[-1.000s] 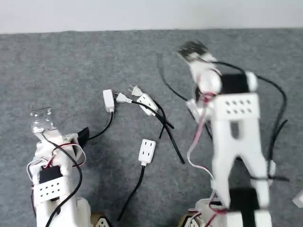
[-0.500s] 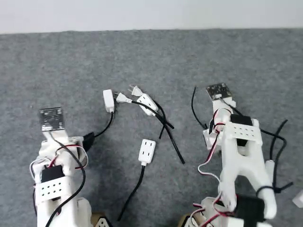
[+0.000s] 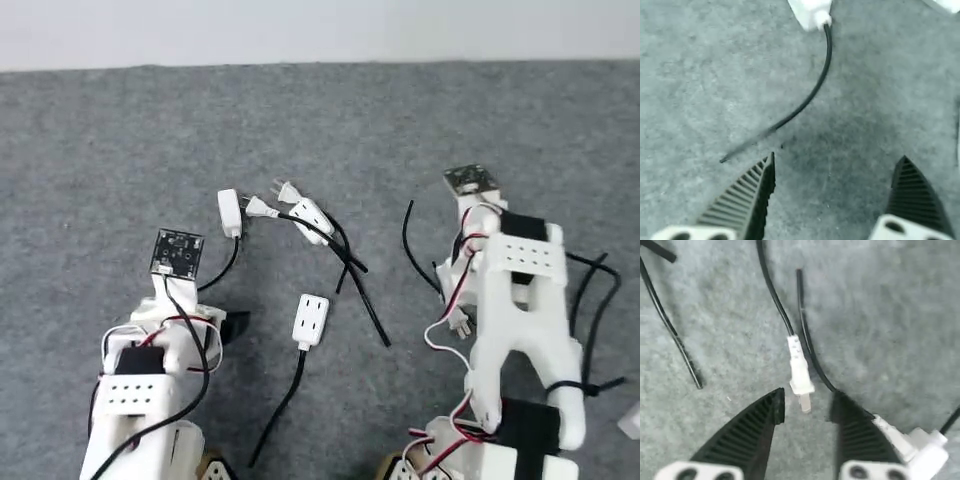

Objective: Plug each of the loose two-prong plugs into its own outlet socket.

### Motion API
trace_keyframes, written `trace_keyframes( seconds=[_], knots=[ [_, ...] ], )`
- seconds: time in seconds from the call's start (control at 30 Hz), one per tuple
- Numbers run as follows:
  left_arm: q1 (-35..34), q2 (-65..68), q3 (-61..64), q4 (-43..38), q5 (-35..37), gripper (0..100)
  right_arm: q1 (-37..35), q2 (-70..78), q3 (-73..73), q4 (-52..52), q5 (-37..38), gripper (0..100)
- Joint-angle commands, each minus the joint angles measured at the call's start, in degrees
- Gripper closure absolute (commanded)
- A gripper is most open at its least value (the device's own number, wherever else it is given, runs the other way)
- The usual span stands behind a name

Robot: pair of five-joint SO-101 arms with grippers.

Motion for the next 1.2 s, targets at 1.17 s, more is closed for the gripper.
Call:
trace_keyframes(
  seconds=[1.17],
  knots=[
    [-10.9,12.6,-10.9,1.9,-10.9,65,-2.4,8.9,-0.1,-3.6,0.7,99.0]
  ],
)
